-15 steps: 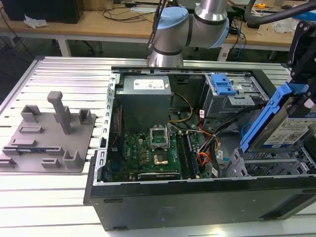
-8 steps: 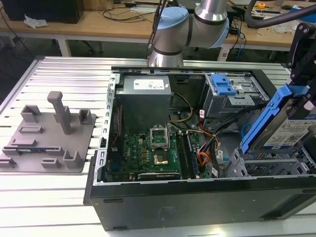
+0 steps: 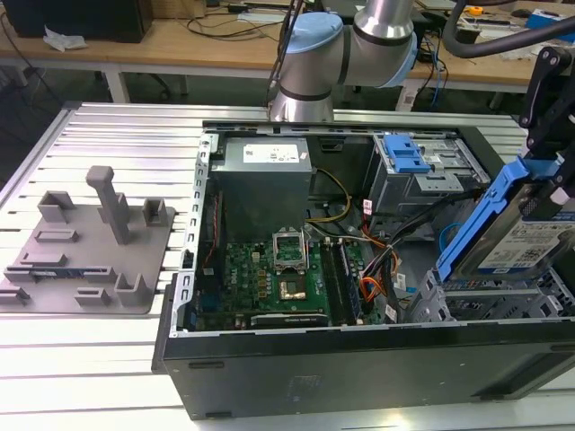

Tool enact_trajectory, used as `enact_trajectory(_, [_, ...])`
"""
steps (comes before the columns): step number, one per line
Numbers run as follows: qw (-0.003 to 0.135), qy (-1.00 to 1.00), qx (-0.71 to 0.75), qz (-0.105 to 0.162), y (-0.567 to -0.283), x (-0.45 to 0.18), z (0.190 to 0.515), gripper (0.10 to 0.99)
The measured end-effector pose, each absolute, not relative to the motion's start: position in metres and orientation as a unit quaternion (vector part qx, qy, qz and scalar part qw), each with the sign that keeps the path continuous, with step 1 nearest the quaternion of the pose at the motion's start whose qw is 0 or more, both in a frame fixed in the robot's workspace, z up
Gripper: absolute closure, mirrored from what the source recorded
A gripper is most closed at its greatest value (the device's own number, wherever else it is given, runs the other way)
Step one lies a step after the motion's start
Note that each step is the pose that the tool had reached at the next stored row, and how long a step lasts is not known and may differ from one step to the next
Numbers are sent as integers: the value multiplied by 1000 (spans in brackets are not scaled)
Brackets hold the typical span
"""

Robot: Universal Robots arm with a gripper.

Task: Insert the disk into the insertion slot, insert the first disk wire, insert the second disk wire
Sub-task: 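Insert the disk into the insertion slot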

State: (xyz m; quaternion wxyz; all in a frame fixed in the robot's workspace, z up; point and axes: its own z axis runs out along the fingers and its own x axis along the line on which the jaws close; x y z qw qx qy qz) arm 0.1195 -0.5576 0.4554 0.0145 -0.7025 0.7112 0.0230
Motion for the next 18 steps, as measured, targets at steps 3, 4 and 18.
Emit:
enact_trajectory(3, [14,712,-702,23,-558,120,453,722])
enact_trajectory(4, [14,712,-702,23,-558,120,453,722])
enact_trajectory(18, [12,712,-702,25,-558,121,429,722])
